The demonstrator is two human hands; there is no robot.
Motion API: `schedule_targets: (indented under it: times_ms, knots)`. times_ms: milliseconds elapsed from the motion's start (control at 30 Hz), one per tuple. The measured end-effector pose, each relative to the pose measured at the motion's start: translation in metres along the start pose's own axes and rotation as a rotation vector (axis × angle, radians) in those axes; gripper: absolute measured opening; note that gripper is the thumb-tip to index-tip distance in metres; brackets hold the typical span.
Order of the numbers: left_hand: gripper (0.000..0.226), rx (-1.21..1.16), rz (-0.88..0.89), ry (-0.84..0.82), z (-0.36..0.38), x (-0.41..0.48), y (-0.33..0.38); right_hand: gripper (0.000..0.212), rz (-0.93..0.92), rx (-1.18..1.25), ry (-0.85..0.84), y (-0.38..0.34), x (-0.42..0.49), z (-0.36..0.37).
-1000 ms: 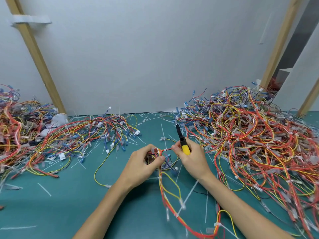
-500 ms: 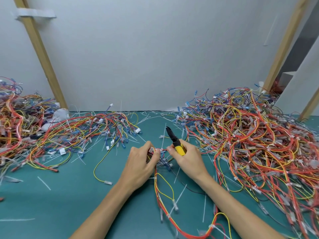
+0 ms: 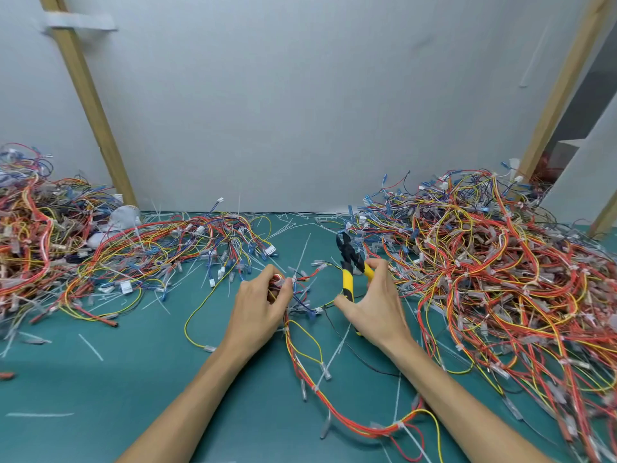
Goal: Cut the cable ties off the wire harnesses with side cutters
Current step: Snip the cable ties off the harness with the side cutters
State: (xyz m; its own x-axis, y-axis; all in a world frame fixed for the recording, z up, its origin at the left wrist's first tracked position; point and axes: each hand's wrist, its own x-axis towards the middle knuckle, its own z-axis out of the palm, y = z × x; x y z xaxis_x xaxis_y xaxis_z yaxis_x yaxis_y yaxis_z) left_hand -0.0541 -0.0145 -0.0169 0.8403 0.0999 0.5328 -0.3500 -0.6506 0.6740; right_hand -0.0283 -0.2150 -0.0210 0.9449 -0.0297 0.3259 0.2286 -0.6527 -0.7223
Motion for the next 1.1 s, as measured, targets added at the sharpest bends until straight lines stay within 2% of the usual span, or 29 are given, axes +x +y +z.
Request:
schedule_targets:
  times_ms: [167,367,467,600,800,1100]
  knots:
    - [0.029,-0.007,0.012,-0.007,0.0,0.001,-0.002,0.05,-0.077,0.005,0.037,0.005,0.0,0.001]
    - [0.027,-0.039,0.023,-0.014,-0.001,0.001,-0.005,0.052,-0.196,-0.3,0.042,0.005,-0.003,-0.003]
    - [0.025,-0.048,-0.001,-0.016,-0.001,0.002,-0.007,0.044,-0.188,-0.357,0.06,0.001,-0.006,-0.006]
    - [0.019,-0.046,-0.029,-0.009,-0.001,0.002,-0.008,0.037,-0.264,-0.417,0.045,0.002,-0.006,-0.01]
    - [0.015,-0.044,-0.047,0.006,-0.003,0.003,-0.008,0.047,-0.327,-0.412,0.017,0.001,-0.007,-0.009]
    - [0.01,-0.057,-0.015,-0.002,-0.004,0.003,-0.009,0.049,-0.387,-0.464,0.0,0.0,-0.009,-0.007]
